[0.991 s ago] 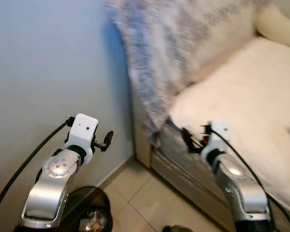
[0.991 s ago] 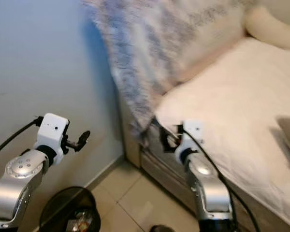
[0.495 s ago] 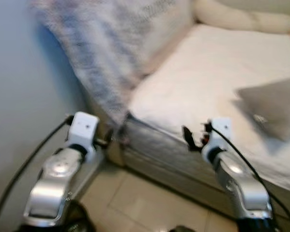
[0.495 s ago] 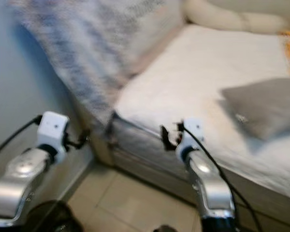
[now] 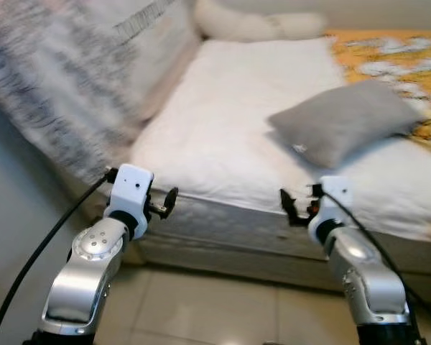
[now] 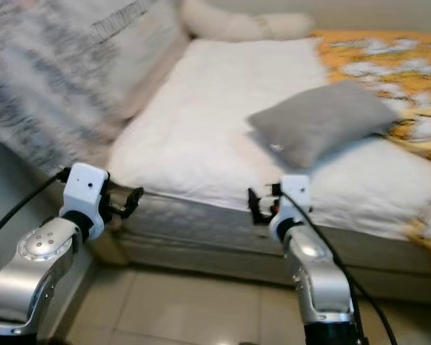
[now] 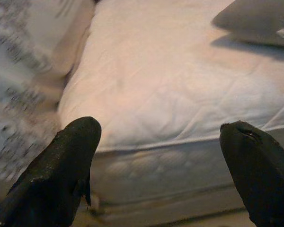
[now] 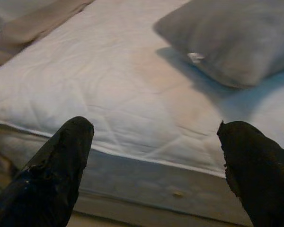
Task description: Clean up the room
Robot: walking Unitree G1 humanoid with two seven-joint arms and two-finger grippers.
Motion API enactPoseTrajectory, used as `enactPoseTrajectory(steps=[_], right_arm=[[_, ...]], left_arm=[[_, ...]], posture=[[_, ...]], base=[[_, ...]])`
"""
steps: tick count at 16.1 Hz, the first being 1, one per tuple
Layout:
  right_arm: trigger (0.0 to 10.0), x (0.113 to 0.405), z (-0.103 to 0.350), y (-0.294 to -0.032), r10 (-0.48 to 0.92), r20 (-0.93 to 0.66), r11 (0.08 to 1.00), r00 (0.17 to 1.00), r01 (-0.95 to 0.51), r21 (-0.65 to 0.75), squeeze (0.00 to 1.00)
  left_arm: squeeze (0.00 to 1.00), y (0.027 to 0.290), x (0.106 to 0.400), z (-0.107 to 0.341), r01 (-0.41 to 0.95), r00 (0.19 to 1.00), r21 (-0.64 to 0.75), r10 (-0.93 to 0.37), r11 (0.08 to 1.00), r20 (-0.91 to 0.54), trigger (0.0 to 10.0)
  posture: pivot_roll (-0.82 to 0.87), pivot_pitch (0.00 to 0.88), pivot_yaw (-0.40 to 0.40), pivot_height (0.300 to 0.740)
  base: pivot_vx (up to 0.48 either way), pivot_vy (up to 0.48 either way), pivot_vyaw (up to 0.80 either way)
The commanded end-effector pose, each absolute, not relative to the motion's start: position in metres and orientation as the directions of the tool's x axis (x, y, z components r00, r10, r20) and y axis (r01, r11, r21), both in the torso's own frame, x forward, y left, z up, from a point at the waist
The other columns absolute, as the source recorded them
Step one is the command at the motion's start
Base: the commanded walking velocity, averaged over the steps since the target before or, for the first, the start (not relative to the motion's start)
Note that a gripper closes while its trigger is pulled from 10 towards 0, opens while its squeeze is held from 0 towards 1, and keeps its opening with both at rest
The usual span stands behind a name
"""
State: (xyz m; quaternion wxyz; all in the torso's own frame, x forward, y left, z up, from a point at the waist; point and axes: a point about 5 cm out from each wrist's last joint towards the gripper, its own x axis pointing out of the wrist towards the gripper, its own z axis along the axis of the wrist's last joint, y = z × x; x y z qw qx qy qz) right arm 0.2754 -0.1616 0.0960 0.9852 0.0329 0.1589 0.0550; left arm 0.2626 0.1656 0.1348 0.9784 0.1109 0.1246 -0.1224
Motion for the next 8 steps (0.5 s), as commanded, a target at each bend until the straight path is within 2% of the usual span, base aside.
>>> enactPoseTrajectory(steps=[1, 2, 8], right_arm=[[10.0, 0.2786, 0.1, -0.1552, 0.134, -0.292, 0.99, 0.947, -0.115, 0.082, 0.0], [10.0, 0.2798, 0.1012, -0.1548, 0.135, -0.287, 0.99, 0.949, -0.116, 0.079, 0.0], [10.0, 0.2819, 0.1023, -0.1543, 0.133, -0.281, 0.991, 0.95, -0.119, 0.068, 0.0]], left_arm=[[0.0, 0.1709, 0.2635, 0.1357, 0.245, 0.945, 0.199, -0.188, 0.949, -0.27, 10.0], [0.0, 0.1713, 0.2643, 0.1358, 0.243, 0.945, 0.2, -0.185, 0.949, -0.268, 10.0], [0.0, 0.1716, 0.2664, 0.1359, 0.243, 0.946, 0.207, -0.185, 0.948, -0.265, 10.0]], posture=[[-0.05, 0.0, 0.053, 0.74], [-0.05, 0.0, 0.054, 0.74], [-0.05, 0.0, 0.055, 0.74]], base=[[0.244, 0.0, -0.8], [0.247, 0.0, -0.46], [0.248, 0.0, 0.0]])
